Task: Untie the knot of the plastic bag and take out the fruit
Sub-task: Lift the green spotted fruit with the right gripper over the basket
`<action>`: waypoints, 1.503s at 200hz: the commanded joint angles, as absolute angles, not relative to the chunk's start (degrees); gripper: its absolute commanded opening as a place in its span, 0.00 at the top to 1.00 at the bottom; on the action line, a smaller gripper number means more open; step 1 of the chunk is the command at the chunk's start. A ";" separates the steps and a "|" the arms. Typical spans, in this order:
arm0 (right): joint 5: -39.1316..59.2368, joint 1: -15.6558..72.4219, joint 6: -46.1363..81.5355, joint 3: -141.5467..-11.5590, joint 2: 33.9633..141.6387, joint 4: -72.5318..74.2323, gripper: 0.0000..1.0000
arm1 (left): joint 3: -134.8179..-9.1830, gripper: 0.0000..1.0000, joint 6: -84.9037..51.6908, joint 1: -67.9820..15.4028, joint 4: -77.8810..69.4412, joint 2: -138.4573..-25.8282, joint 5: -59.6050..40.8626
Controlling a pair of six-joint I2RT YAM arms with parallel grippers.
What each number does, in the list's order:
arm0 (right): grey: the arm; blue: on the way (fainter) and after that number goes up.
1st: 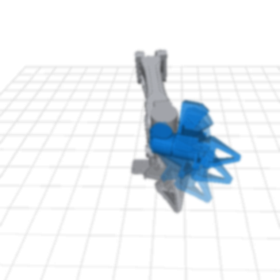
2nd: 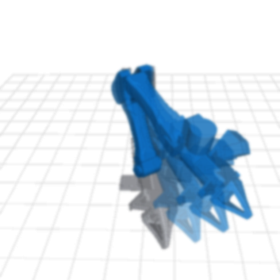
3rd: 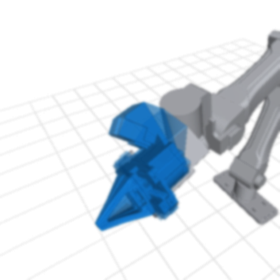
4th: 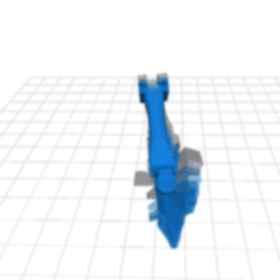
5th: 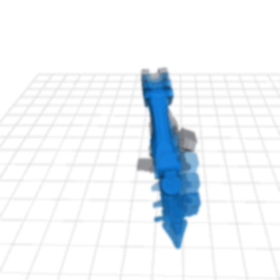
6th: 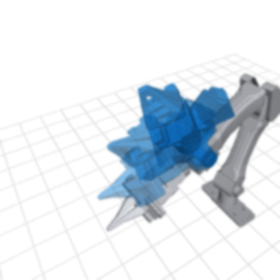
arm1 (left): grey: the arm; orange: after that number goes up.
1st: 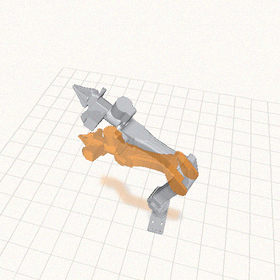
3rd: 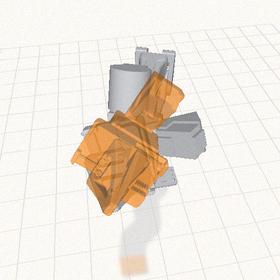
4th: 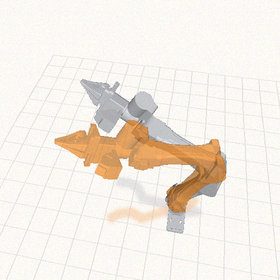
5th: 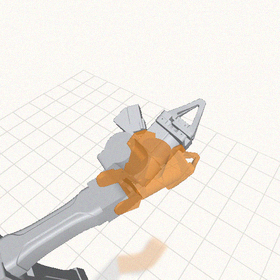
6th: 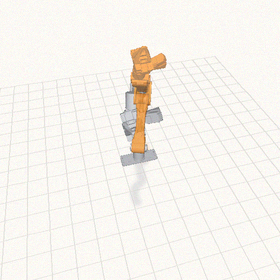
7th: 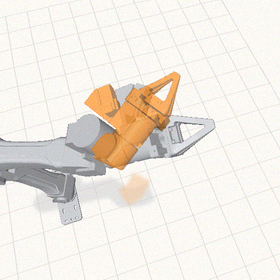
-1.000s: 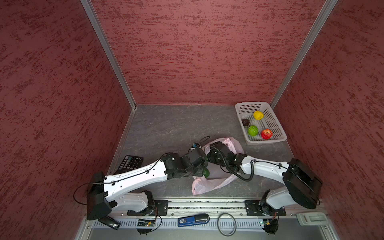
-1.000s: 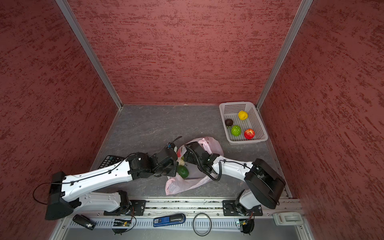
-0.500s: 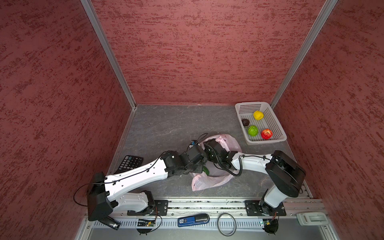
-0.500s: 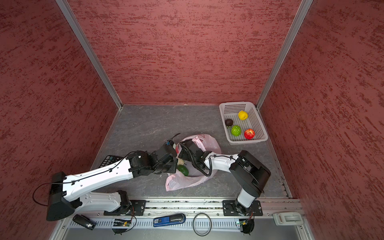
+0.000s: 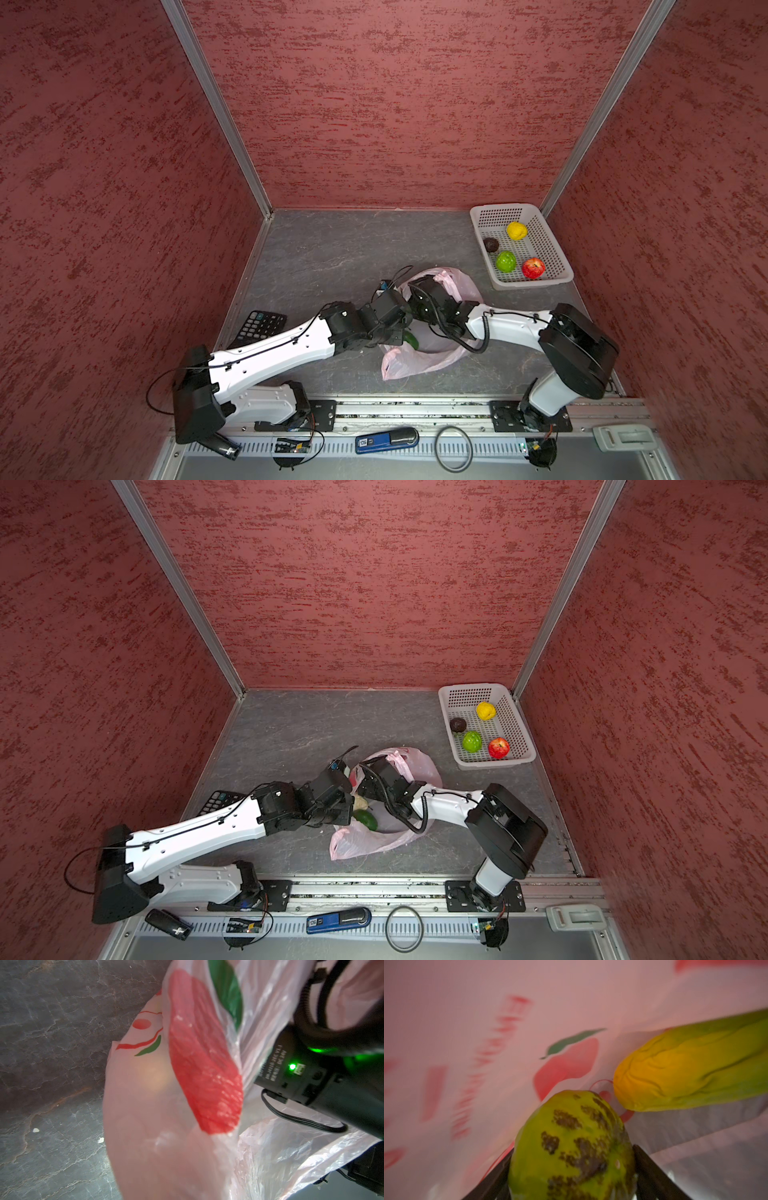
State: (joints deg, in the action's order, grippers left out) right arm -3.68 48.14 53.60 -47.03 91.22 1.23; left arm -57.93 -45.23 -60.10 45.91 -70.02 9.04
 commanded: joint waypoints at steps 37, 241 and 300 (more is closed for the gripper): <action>3.33 47.96 47.58 -43.38 80.01 -5.47 0.40 | -58.32 1.00 -44.36 -58.52 43.14 -67.85 11.40; 3.35 54.38 40.00 -64.03 63.90 -38.42 0.42 | -59.38 1.00 -39.66 -56.09 40.21 -69.17 10.31; -2.28 51.11 35.85 -78.53 65.89 -44.90 0.41 | -59.72 1.00 -39.51 -56.25 40.52 -69.08 9.85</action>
State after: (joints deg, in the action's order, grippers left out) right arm 1.34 53.30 38.41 -73.43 65.10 -41.15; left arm -57.98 -40.40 -56.29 41.08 -69.01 10.13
